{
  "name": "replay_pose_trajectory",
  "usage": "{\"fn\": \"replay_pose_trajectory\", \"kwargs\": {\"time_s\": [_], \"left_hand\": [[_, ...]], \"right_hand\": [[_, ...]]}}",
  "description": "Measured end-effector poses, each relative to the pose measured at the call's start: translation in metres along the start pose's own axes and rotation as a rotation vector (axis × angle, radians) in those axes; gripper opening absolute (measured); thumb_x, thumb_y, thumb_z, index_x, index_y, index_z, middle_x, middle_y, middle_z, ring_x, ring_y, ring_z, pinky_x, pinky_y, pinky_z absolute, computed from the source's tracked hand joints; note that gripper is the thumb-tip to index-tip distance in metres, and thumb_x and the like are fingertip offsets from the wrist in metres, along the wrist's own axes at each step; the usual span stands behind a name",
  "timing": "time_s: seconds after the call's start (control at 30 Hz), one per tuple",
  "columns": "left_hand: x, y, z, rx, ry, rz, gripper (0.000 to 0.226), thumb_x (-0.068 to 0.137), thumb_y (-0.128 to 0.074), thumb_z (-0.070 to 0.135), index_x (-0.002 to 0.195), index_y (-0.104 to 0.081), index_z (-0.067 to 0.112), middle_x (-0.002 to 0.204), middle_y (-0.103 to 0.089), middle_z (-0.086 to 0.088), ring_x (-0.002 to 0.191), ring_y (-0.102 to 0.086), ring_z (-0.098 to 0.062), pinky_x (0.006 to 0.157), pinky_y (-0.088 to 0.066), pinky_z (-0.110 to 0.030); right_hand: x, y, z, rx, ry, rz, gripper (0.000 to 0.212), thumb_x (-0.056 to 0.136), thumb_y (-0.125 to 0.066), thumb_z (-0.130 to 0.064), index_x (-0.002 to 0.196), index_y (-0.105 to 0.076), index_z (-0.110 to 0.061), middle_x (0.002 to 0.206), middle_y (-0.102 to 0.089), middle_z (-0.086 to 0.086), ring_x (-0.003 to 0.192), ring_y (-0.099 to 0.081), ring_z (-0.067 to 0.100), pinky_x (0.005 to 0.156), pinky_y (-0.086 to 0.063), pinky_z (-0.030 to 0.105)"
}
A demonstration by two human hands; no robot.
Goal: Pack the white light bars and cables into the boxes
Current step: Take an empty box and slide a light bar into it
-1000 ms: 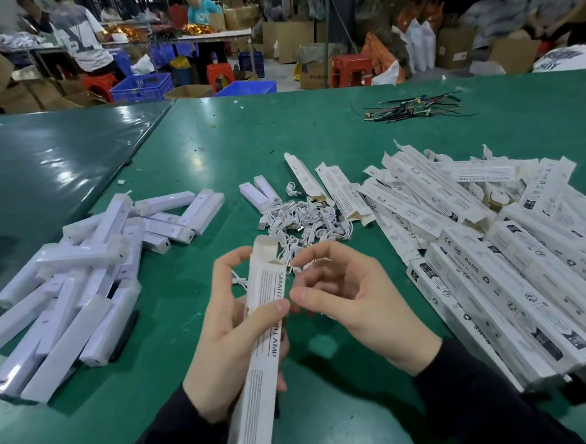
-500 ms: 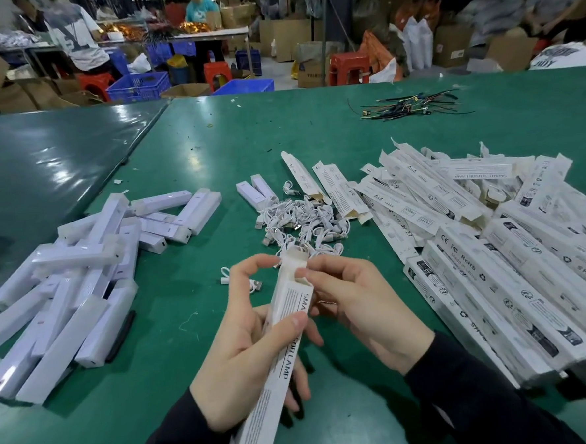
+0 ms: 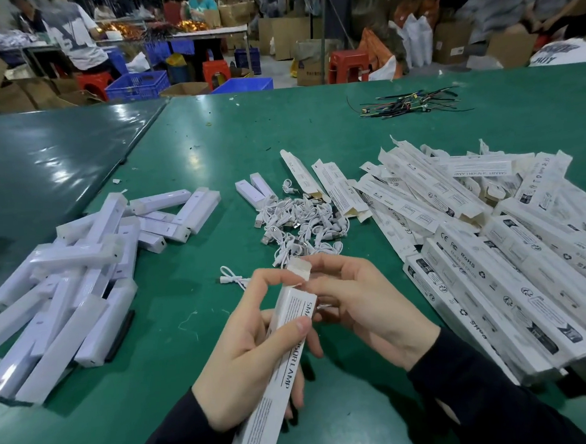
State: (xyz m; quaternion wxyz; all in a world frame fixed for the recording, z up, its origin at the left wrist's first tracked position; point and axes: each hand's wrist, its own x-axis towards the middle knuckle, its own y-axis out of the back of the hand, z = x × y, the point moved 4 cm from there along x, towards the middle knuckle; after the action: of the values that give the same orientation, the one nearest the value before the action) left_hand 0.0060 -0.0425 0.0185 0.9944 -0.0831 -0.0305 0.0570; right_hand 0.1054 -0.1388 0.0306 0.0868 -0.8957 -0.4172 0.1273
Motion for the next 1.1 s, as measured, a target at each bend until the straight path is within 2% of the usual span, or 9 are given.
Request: {"fn": "replay_pose_trajectory", "kwargs": {"time_s": [0.17,0.27,0.4,0.5,0.67,0.77,0.9,1.1], "left_hand": [[0.0010,0.0033,0.0006,0.008,-0.008,0.016,0.032,0.081,-0.067,0.031,0.101,-0.043,0.024,0.074,-0.061,-0.025,0.034,-0.052,-0.025,0.035,-0.044,-0.025],[0.0010,0.0026,0.0003,-0.005,-0.028,0.014,0.033,0.083,-0.066,0.031,0.106,-0.042,0.030,0.077,-0.062,-0.028,0.034,-0.052,-0.025,0.036,-0.045,-0.026],[0.0017,0.0040,0.0003,-0.021,-0.053,0.032,0.043,0.083,-0.066,0.030,0.112,-0.041,0.049,0.082,-0.064,-0.033,0.034,-0.052,-0.026,0.039,-0.046,-0.027],[0.0018,0.0052,0.0000,-0.021,-0.056,0.031,0.050,0.084,-0.066,0.030,0.117,-0.039,0.055,0.082,-0.064,-0.033,0.034,-0.053,-0.027,0.039,-0.047,-0.029],[0.0021,0.0053,0.0002,-0.054,-0.049,0.019,0.048,0.084,-0.066,0.032,0.118,-0.040,0.055,0.083,-0.064,-0.034,0.033,-0.052,-0.026,0.038,-0.046,-0.028],[0.0027,0.0055,0.0009,-0.081,-0.044,0.021,0.045,0.083,-0.065,0.033,0.116,-0.043,0.053,0.081,-0.064,-0.035,0.031,-0.051,-0.024,0.037,-0.045,-0.025],[0.0027,0.0054,0.0006,-0.074,-0.045,0.022,0.045,0.085,-0.063,0.035,0.119,-0.042,0.054,0.081,-0.065,-0.034,0.031,-0.050,-0.024,0.037,-0.044,-0.024],[0.0014,0.0055,-0.0011,-0.075,-0.054,0.009,0.044,0.086,-0.061,0.035,0.121,-0.041,0.054,0.081,-0.065,-0.033,0.032,-0.050,-0.024,0.037,-0.044,-0.025]], "right_hand": [[-0.0004,0.0012,-0.0035,0.063,0.006,-0.011,0.016,0.084,-0.066,-0.021,0.091,-0.075,-0.010,0.079,-0.067,0.004,0.063,-0.054,0.012,0.054,-0.043,0.022],[-0.0015,-0.0012,-0.0022,0.009,0.021,-0.006,0.023,0.079,-0.071,-0.030,0.090,-0.078,-0.011,0.073,-0.069,-0.001,0.059,-0.055,0.008,0.055,-0.045,0.019],[-0.0013,0.0007,-0.0015,-0.011,0.036,-0.002,0.017,0.083,-0.071,-0.020,0.095,-0.079,-0.012,0.072,-0.069,-0.001,0.061,-0.055,0.007,0.058,-0.045,0.018],[-0.0019,0.0007,-0.0016,-0.035,0.047,-0.009,0.017,0.082,-0.071,-0.021,0.094,-0.080,-0.013,0.075,-0.071,0.000,0.064,-0.056,0.009,0.062,-0.046,0.020],[-0.0029,0.0003,-0.0029,-0.070,0.059,-0.002,0.014,0.081,-0.071,-0.020,0.091,-0.081,-0.017,0.075,-0.070,0.001,0.065,-0.056,0.008,0.061,-0.045,0.018],[-0.0031,-0.0004,-0.0029,-0.052,0.071,-0.009,0.014,0.086,-0.068,-0.016,0.094,-0.080,-0.012,0.073,-0.070,-0.003,0.061,-0.055,0.008,0.057,-0.045,0.018],[-0.0025,-0.0020,0.0002,-0.023,0.051,0.002,0.018,0.089,-0.065,-0.019,0.097,-0.079,-0.010,0.071,-0.069,-0.005,0.058,-0.054,0.006,0.055,-0.043,0.019],[-0.0043,-0.0028,-0.0013,-0.083,0.089,0.006,0.018,0.090,-0.064,-0.017,0.097,-0.078,-0.009,0.067,-0.067,-0.006,0.056,-0.054,0.007,0.054,-0.044,0.020]]}}
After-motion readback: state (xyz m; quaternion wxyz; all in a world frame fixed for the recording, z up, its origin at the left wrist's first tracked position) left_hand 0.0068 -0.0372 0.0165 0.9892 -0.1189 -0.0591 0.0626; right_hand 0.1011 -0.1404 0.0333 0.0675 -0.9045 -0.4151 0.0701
